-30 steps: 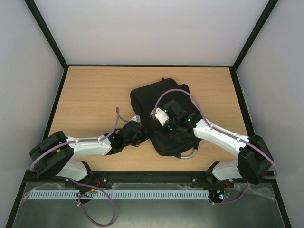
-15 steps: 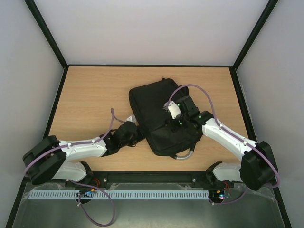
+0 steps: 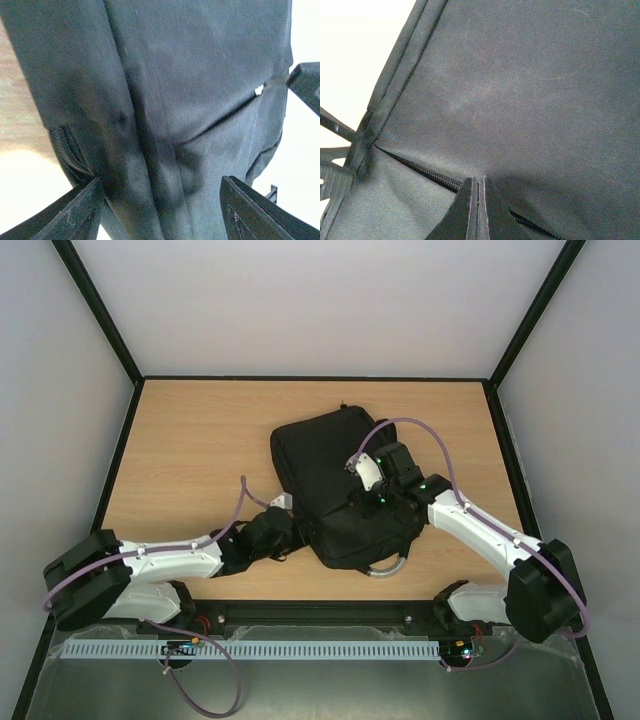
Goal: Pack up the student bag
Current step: Zip the student bag at the center of the board.
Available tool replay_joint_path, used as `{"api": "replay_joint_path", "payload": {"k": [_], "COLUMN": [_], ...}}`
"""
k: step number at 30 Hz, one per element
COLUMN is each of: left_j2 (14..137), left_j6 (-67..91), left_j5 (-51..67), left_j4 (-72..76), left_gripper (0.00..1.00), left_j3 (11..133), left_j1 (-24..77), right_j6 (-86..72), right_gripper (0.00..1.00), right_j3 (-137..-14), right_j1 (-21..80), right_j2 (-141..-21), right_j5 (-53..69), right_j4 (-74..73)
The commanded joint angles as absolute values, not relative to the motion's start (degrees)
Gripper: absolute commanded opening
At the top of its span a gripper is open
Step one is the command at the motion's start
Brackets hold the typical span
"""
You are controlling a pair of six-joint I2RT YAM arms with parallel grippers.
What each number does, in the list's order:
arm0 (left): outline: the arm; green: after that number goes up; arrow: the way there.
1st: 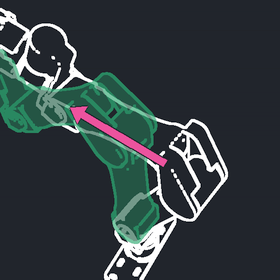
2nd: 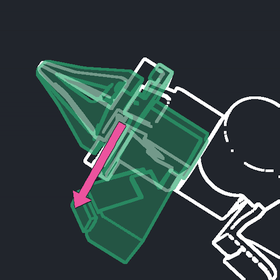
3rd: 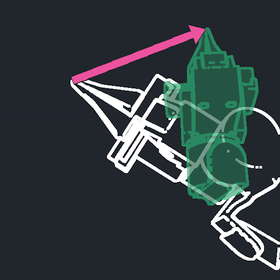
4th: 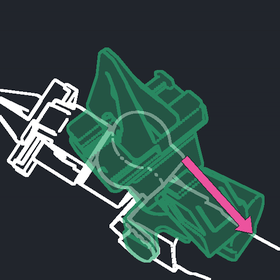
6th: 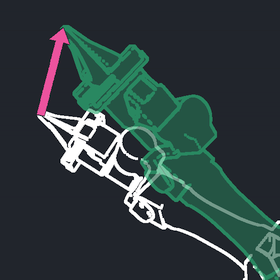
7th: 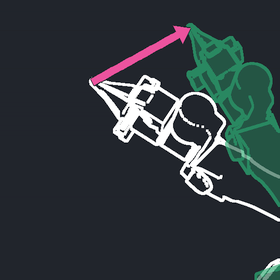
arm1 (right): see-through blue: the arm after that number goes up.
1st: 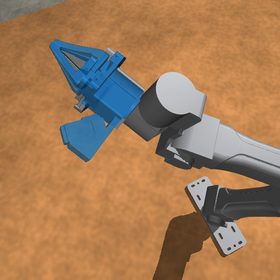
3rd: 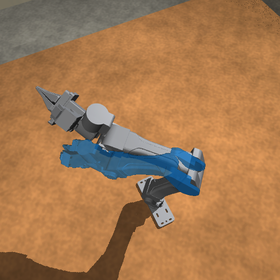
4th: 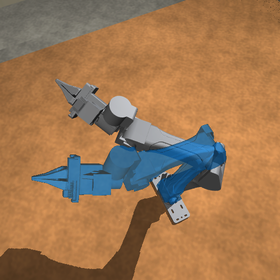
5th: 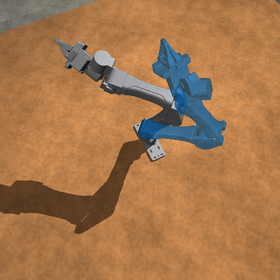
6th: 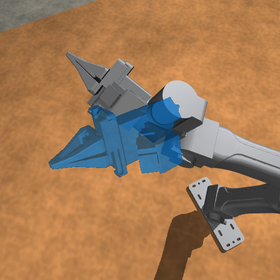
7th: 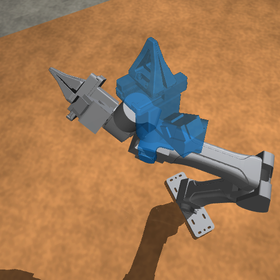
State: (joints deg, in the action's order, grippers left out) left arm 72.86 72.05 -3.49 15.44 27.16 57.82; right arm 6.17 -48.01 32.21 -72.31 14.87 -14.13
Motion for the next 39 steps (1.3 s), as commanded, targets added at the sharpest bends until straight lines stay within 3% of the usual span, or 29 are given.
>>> {"api": "replay_joint_path", "payload": {"k": [1, 4, 11, 15, 28, 39], "left_j2": [75.36, 79.5, 79.33, 77.16, 74.42, 73.21], "left_j6": [73.16, 75.35, 75.88, 75.11, 75.42, 75.21], "left_j5": [-2.99, -1.09, -3.7, -4.81, -6.24, -6.72], "left_j4": [16.52, 18.11, 17.23, 14.99, 13.23, 11.8], "left_gripper": [0.65, 0.59, 0.14, 0.03, 0.02, 0.02], "left_j3": [29.52, 30.02, 29.6, 28.6, 25.57, 25.19], "left_j1": [60.31, 60.57, 60.58, 60.09, 59.03, 58.61], "right_j6": [6.77, 6.67, 7.12, 7.26, 9.12, 5.56], "right_gripper": [0.01, 0.01, 0.01, 0.01, 0.01, 0.01], "right_j3": [-47.5, -47.63, -47.69, -48.56, -47.51, -47.42], "right_j1": [31.82, 31.82, 31.09, 28.04, 16.72, 14.43], "right_j2": [-71.28, -71.04, -69.98, -70.17, -69.45, -70.66], "right_j5": [16.9, 16.92, 14.73, 14.72, 12.83, 5.45], "right_j4": [-12.83, -12.91, -13.64, -14.83, -15.34, -13.2]}}
